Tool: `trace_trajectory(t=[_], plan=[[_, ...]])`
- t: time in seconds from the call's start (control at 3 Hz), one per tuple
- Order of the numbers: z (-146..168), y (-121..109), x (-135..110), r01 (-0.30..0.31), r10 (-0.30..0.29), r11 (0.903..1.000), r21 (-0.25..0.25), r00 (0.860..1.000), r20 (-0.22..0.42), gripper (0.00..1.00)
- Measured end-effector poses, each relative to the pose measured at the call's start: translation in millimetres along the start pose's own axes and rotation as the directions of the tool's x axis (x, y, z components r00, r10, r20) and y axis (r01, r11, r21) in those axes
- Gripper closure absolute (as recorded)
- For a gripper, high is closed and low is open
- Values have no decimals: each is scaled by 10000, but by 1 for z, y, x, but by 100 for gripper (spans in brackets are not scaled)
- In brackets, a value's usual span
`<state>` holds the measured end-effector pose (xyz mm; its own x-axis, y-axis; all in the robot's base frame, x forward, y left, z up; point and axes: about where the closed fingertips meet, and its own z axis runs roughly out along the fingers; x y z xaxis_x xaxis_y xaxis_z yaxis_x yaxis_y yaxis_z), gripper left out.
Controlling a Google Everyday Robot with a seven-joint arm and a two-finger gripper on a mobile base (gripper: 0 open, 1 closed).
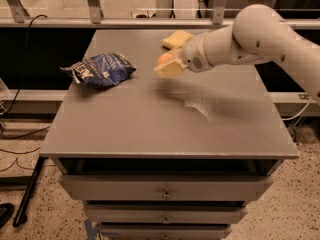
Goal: Move orange near blue chip bag
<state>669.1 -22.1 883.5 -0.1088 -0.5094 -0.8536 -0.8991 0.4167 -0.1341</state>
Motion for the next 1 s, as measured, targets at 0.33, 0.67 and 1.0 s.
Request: trace_trajectory(t=[0.33,0.67,1.0], plan=[[26,3,-9,56,-44,9993,-362,9995,322,100],[49,10,-15,78,-47,9973,-734,9991,426,84],[64,12,-14,1,39,9956,-935,9991,420,61]])
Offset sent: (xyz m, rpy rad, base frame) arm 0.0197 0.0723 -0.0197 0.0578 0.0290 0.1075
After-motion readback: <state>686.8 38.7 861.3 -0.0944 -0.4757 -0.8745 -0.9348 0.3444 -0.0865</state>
